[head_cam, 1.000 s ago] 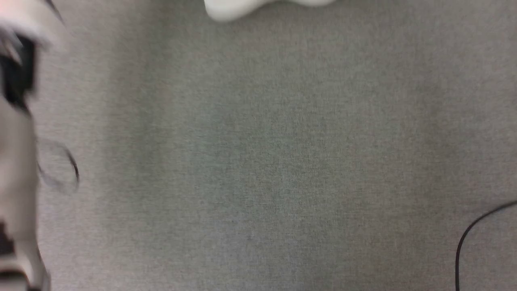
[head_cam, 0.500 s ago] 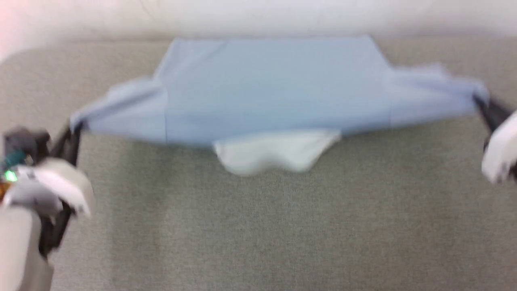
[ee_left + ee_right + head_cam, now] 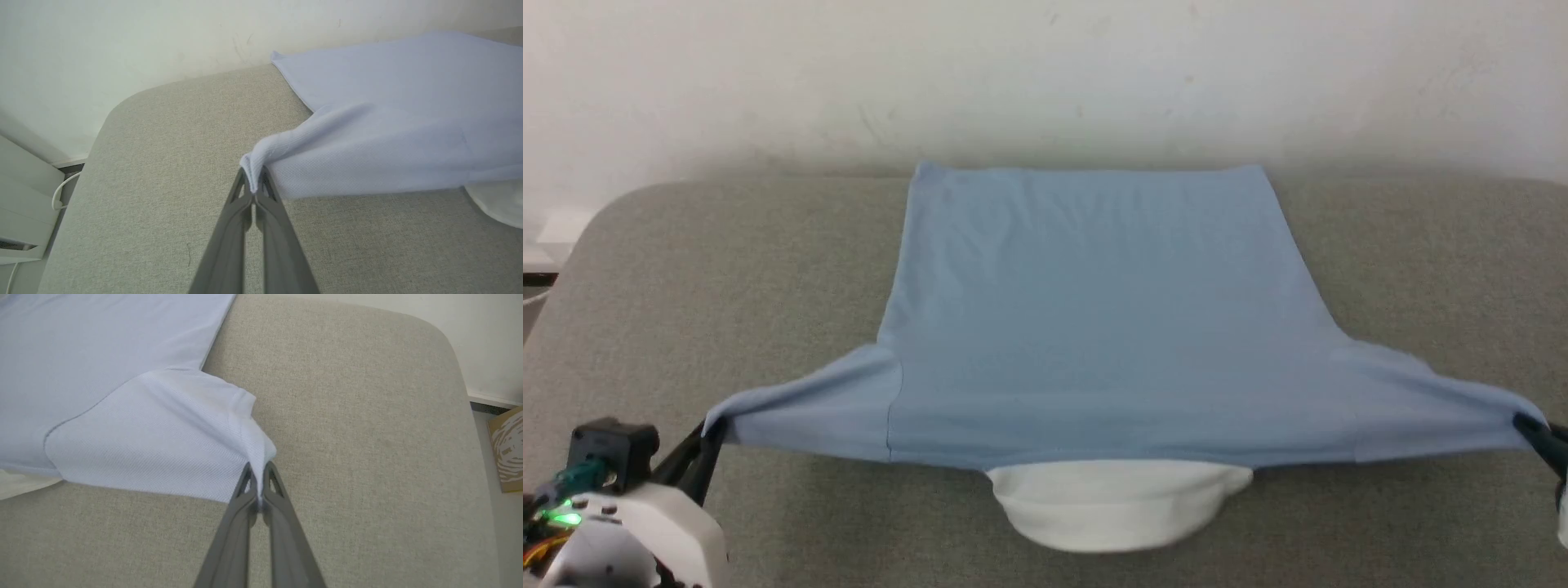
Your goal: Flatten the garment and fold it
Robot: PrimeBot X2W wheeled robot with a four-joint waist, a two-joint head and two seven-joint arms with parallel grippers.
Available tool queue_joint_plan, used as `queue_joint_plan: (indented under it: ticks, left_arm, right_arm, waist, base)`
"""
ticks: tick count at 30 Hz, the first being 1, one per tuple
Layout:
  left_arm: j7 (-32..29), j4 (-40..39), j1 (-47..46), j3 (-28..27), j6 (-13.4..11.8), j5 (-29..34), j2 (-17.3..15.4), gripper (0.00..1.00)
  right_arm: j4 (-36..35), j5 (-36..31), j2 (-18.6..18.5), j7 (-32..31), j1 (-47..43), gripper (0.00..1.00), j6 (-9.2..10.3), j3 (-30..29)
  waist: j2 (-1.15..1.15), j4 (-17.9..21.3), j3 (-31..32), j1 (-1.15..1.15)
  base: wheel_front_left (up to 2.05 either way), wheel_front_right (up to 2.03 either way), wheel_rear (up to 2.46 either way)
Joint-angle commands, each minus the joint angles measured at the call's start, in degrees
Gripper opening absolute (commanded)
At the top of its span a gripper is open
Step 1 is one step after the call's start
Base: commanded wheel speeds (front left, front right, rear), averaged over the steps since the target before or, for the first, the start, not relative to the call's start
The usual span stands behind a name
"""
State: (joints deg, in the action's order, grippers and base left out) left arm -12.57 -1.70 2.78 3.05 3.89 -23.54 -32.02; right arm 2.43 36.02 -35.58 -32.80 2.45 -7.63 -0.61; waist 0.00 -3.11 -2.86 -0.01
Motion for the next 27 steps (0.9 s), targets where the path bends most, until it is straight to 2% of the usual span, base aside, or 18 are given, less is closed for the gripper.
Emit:
queue_joint_plan:
  ticks: [1,7,11,17,20,26,27]
  left_arm:
    - [0.16,-1.36,2.02,-1.19,-1.12,-0.42,-0.45,0.0]
    - [-1.09,-5.17,7.8,-0.58,-1.8,-2.2,1.01,0.0]
    - [-1.16,-5.39,9.28,1.83,-1.43,-2.11,2.41,0.0]
    - [1.8,-4.21,9.1,5.09,-1.04,-1.92,5.86,0.0]
    - [1.84,-2.18,9.53,7.25,-0.5,-1.39,6.6,0.0]
    - [3.05,0.95,8.11,9.72,0.46,-0.32,7.04,0.0]
    - [3.24,1.01,7.61,9.96,0.6,-0.43,7.24,0.0]
  right_arm:
    - [-1.76,0.53,0.27,-1.75,-3.12,0.0,0.14,-2.74]
    - [-7.99,0.92,3.47,-7.98,-11.97,0.0,0.14,-8.82]
    - [-9.98,-2.31,4.09,-9.29,-15.01,0.0,0.14,-9.36]
    - [-6.79,-7.07,6.05,-6.74,-15.1,0.0,0.14,-9.07]
    - [-4.52,-7.76,6.88,-5.92,-14.75,0.0,0.14,-8.2]
    - [-2.75,-7.34,6.27,-5.76,-13.02,0.0,0.14,-7.64]
    - [-3.01,-7.41,6.03,-5.46,-12.21,1.0,0.14,-7.93]
  waist:
    - [0.0,-0.58,1.04,0.01]
    - [0.0,-1.16,0.57,0.01]
    - [0.0,-1.87,-0.68,0.01]
    - [0.0,-3.35,-2.84,0.01]
    - [0.0,-4.43,-4.29,0.01]
    - [0.0,-6.93,-6.81,0.01]
    - [0.0,-7.39,-7.23,0.01]
  base:
    - [0.0,0.0,0.0]
    - [0.0,0.0,0.0]
    - [0.0,0.0,0.0]
    - [0.0,0.0,0.0]
    - [0.0,0.0,0.0]
    - [0.0,0.0,0.0]
    - [0.0,0.0,0.0]
